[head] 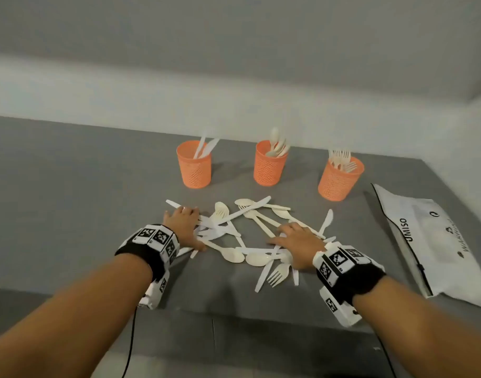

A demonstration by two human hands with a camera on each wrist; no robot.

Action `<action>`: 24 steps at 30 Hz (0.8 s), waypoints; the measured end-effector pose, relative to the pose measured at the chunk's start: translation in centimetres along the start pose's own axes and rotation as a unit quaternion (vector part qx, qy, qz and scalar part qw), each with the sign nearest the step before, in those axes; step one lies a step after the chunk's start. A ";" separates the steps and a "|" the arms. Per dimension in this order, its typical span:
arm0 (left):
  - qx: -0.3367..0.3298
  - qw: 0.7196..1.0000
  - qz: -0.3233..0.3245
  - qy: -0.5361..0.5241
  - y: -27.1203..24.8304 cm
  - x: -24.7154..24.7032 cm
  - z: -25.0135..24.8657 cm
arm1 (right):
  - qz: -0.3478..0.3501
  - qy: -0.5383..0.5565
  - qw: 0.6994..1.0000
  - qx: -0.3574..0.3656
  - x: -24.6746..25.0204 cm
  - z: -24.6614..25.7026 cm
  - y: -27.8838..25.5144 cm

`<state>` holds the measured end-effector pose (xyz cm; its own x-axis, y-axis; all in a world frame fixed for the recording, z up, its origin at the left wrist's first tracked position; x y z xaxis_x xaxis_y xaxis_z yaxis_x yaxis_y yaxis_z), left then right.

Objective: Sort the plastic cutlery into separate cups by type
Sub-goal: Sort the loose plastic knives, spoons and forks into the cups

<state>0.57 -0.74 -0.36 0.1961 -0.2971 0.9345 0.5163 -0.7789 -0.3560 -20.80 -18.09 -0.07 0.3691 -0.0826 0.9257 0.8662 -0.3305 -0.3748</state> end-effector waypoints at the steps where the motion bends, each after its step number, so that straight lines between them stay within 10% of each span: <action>1: 0.000 1.000 -0.009 0.012 0.0 0.1 -0.1 | -0.004 -0.009 1.000 0.000 0.0 0.1 0.2; 24: -0.048 0.984 -0.008 -0.172 2.1 1.0 -0.9 | -0.155 0.078 0.982 -0.068 3.4 -1.9 3.6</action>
<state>1.10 -3.19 -0.18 0.4672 -0.0925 0.8793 0.4444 -0.8352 -0.3240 -17.07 -21.38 1.87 0.0295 -0.0977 0.9948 0.8716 -0.4846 -0.0735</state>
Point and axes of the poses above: each hand's wrist, its own y-axis towards the middle knuckle, its own x-axis out of the back of the hand, z = x × y, the point moved 1 cm from there along y, towards the middle knuckle, and after that the axes turned 4 degrees about -x, right-handed, at the moved point
